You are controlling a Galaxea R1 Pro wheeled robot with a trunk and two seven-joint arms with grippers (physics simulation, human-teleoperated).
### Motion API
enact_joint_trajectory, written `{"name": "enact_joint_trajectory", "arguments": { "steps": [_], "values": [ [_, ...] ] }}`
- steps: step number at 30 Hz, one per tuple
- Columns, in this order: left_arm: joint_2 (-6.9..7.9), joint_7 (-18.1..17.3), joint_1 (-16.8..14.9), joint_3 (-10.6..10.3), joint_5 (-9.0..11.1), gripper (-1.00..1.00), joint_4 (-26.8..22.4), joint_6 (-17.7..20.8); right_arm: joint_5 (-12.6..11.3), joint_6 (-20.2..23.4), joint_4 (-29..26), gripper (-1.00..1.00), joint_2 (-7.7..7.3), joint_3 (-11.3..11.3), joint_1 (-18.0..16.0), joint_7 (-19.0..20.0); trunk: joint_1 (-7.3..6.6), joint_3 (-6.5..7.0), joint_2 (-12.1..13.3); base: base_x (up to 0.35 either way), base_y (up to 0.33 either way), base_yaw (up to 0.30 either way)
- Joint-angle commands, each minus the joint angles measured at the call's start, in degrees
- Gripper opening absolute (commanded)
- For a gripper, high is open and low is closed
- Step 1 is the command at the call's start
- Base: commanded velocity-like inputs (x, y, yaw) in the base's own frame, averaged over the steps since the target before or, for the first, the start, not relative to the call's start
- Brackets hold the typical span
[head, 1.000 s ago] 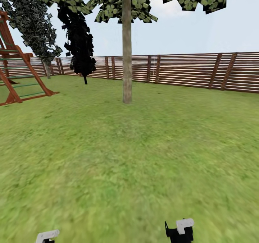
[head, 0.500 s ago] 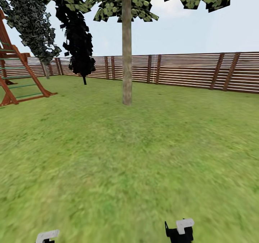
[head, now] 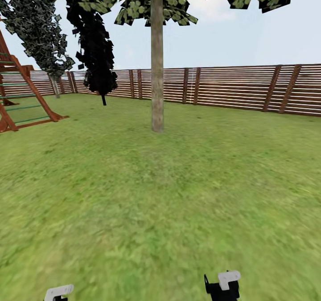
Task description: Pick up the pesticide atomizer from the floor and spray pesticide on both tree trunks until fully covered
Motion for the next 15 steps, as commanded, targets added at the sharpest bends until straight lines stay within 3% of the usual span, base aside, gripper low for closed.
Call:
{"name": "enact_joint_trajectory", "arguments": {
  "steps": [1,15],
  "values": [
    [-0.01,-0.3,0.0,-0.1,0.5,-1.00,0.1,-0.2,0.6,-0.1,0.1,1.00,0.01,-0.1,0.0,-0.5,0.02,-0.06,0.0,0.336,0.000,0.000],
    [0.04,-0.3,0.0,-0.1,0.5,-1.00,0.1,-0.2,0.6,-0.1,0.1,1.00,0.01,-0.1,0.0,-0.5,0.02,-0.06,0.0,0.336,0.000,0.000]
  ]
}}
